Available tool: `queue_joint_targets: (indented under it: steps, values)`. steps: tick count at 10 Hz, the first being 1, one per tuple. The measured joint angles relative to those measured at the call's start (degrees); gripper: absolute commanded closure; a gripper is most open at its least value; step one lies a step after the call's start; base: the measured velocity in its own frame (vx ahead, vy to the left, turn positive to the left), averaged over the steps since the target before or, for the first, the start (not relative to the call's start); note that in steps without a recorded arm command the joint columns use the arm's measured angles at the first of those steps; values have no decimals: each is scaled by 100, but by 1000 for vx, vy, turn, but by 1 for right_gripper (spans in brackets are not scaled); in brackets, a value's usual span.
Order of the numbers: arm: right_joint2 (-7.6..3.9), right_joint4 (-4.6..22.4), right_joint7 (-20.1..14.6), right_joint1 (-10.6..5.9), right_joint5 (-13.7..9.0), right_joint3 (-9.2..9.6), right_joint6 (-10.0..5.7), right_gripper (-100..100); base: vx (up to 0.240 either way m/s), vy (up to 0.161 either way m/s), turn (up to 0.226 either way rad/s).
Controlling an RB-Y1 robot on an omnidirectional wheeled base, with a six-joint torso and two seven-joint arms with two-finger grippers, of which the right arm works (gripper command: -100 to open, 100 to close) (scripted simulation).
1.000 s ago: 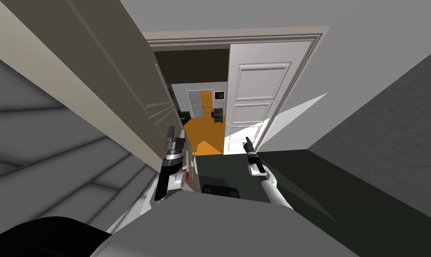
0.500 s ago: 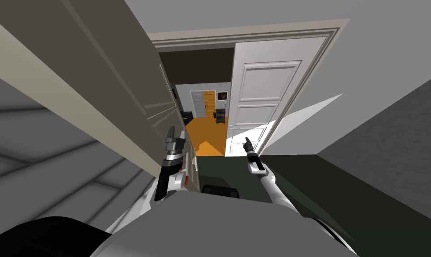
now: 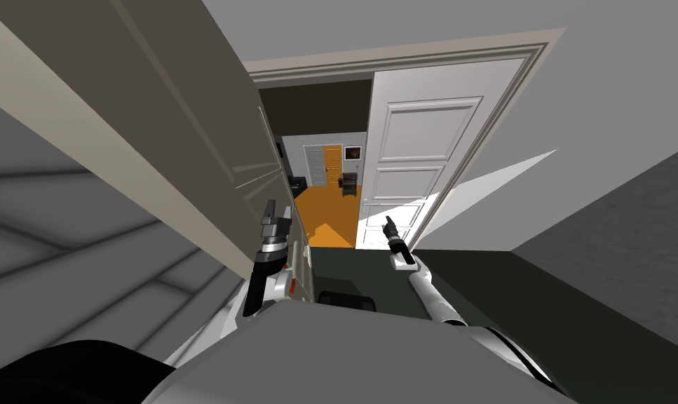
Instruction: Pull the door open
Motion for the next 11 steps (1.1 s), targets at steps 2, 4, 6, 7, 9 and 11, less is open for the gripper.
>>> queue_joint_targets:
  steps: [2, 4, 6, 7, 9, 11]
  values:
    - [-68, 314, -60, -175, -26, 6, -17, -100, 95, -24, 82]
    - [-121, 679, -117, -371, -49, 9, -66, -100, 67, -5, 91]
    - [-173, 991, -171, -556, -72, 12, -75, -100, 77, -18, 23]
    - [-178, 1062, -182, -588, -76, 12, -94, -100, 35, -5, 56]
    - [-211, 1228, -210, -678, -89, 13, -97, -100, 58, -21, 46]
    - [-232, 1354, -231, -750, -99, 13, -101, -100, 49, -7, 39]
